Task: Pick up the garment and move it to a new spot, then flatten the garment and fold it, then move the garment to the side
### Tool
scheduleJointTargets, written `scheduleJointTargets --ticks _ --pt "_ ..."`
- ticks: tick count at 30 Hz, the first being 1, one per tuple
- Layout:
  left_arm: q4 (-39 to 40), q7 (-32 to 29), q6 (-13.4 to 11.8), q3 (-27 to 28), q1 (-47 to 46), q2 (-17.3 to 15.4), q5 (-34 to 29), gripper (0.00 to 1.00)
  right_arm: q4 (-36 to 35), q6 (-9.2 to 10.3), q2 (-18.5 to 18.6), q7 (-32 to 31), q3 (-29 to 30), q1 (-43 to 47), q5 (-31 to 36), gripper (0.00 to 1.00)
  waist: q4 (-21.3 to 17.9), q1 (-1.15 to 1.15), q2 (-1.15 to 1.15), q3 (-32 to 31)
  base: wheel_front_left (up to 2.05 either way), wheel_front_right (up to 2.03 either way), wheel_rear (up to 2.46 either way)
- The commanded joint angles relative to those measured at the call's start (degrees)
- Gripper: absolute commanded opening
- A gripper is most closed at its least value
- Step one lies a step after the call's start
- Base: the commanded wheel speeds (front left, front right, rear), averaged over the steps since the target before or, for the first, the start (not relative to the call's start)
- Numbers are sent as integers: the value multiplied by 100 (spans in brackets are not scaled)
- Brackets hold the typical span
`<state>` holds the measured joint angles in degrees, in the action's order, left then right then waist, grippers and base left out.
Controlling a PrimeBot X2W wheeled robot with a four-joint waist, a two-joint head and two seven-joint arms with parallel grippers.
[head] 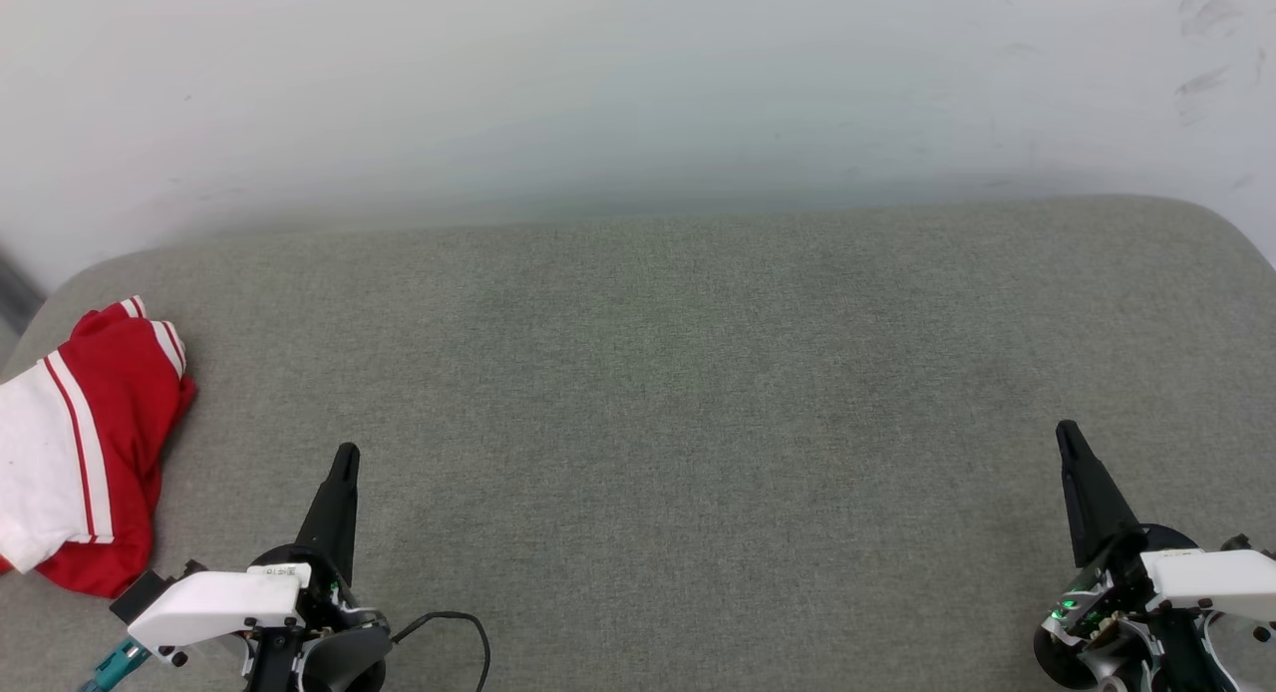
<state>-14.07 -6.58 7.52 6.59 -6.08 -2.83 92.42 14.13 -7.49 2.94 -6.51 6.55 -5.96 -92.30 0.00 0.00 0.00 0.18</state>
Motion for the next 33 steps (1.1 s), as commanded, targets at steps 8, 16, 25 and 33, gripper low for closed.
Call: scheduleJointTargets --ticks 8,16,25,33 --pt "0 -8 15 7 -34 7 -1 0 3 0 -14 3 -3 -60 -22 0 0 0 0 0 0 0 0" --pt "0 -8 15 5 -34 7 -1 0 3 0 -14 4 -3 -60 -22 0 0 0 0 0 0 0 0" --pt "0 -8 15 5 -34 7 -1 0 3 0 -14 4 -3 -60 -22 0 0 0 0 0 0 0 0" --pt "-73 12 -3 -27 60 10 5 100 63 0 -2 13 -13 77 4 100 0 0 0 1 0 0 0"
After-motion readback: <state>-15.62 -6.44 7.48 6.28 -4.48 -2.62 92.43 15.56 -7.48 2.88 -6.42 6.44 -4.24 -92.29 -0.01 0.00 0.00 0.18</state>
